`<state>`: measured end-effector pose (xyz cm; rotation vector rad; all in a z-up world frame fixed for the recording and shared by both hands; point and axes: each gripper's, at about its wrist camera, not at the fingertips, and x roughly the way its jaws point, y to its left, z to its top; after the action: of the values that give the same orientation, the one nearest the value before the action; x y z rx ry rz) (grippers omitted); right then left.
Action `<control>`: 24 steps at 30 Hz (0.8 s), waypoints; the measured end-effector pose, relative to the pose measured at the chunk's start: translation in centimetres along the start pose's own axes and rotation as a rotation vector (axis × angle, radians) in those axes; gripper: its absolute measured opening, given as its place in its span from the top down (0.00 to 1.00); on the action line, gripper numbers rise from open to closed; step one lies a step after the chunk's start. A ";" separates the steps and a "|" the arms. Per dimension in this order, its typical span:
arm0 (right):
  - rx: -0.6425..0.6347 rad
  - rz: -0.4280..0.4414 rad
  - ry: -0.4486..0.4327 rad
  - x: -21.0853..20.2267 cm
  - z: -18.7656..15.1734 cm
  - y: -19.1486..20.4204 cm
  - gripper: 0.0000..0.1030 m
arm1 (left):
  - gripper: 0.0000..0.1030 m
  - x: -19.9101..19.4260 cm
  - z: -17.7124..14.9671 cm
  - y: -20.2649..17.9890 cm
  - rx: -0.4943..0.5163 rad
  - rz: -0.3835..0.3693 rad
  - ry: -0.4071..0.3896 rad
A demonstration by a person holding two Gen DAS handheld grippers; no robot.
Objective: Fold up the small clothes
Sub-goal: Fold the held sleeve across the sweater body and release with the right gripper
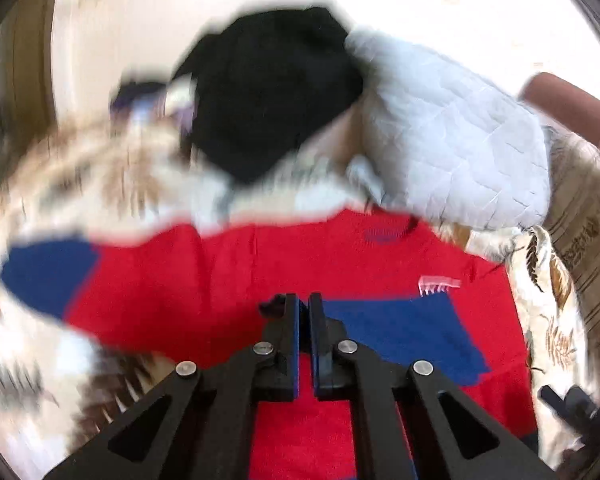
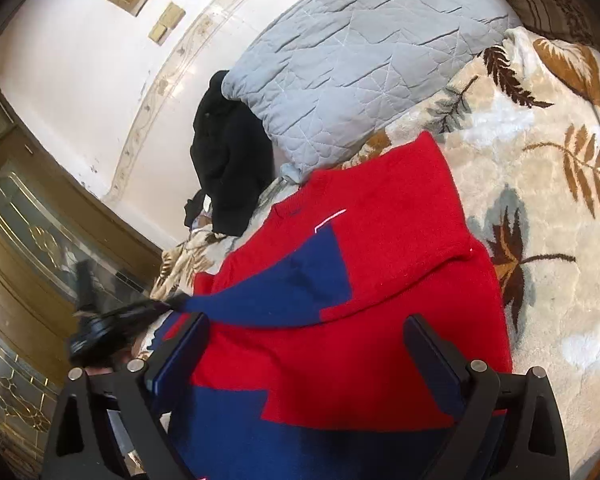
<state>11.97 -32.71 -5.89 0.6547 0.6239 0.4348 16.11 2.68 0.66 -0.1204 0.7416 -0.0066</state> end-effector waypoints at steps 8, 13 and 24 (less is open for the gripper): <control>0.080 -0.011 0.002 -0.3 1.0 -1.5 0.04 | 0.67 5.1 -3.1 3.3 -0.070 0.068 0.210; 0.047 -0.134 -0.030 0.9 5.3 -2.3 0.04 | 0.58 6.2 -3.0 2.1 0.020 0.089 0.163; -0.104 -0.545 0.197 9.1 10.3 -5.7 0.85 | 0.77 8.3 -3.3 2.6 0.029 0.064 0.208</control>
<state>26.37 -36.18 -6.91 0.3223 0.9264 0.0202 19.89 4.52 -7.59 -0.0685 0.9521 0.0309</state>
